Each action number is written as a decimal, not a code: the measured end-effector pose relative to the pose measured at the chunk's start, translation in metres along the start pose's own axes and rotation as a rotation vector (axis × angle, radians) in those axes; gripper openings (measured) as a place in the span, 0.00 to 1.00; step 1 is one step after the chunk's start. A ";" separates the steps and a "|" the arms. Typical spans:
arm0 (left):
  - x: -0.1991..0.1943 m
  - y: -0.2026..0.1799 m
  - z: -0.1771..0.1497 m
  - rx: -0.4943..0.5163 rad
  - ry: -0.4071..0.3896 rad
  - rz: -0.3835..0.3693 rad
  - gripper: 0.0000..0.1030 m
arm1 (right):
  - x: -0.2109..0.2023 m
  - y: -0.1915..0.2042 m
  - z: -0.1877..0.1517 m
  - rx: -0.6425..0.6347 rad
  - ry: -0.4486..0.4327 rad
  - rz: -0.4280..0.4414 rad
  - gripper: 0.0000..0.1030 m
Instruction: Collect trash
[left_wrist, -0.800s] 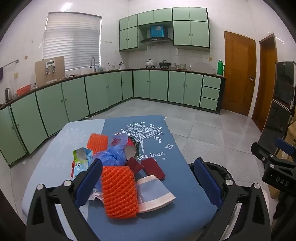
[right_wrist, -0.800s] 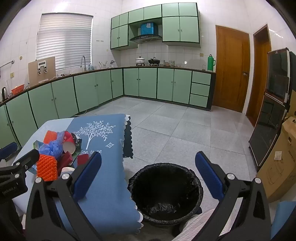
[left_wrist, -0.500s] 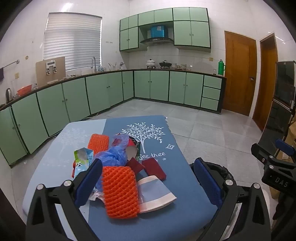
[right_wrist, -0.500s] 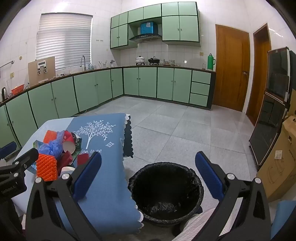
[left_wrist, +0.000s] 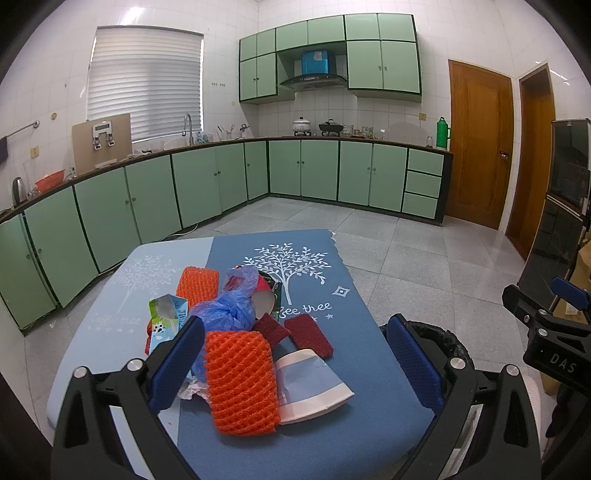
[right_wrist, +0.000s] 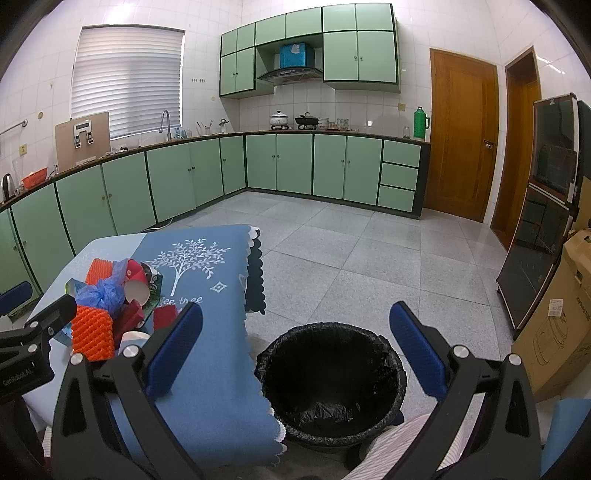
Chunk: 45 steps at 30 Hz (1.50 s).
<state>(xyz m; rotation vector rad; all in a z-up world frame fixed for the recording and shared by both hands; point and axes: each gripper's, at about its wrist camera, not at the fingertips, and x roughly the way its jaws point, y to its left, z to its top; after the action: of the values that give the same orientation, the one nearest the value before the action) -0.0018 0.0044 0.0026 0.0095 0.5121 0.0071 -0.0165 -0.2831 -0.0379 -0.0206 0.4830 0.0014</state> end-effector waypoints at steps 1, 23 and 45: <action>-0.001 0.000 0.001 0.000 0.000 0.000 0.94 | 0.000 0.000 0.000 0.000 0.000 0.000 0.95; -0.005 0.002 0.003 0.005 -0.001 0.003 0.94 | -0.001 0.000 0.000 0.000 -0.001 -0.001 0.95; -0.009 0.001 0.006 0.003 0.000 0.007 0.94 | -0.002 -0.004 -0.001 0.006 -0.011 -0.001 0.95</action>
<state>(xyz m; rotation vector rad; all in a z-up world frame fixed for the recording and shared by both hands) -0.0064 0.0054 0.0120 0.0145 0.5117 0.0134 -0.0186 -0.2872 -0.0383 -0.0147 0.4724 -0.0009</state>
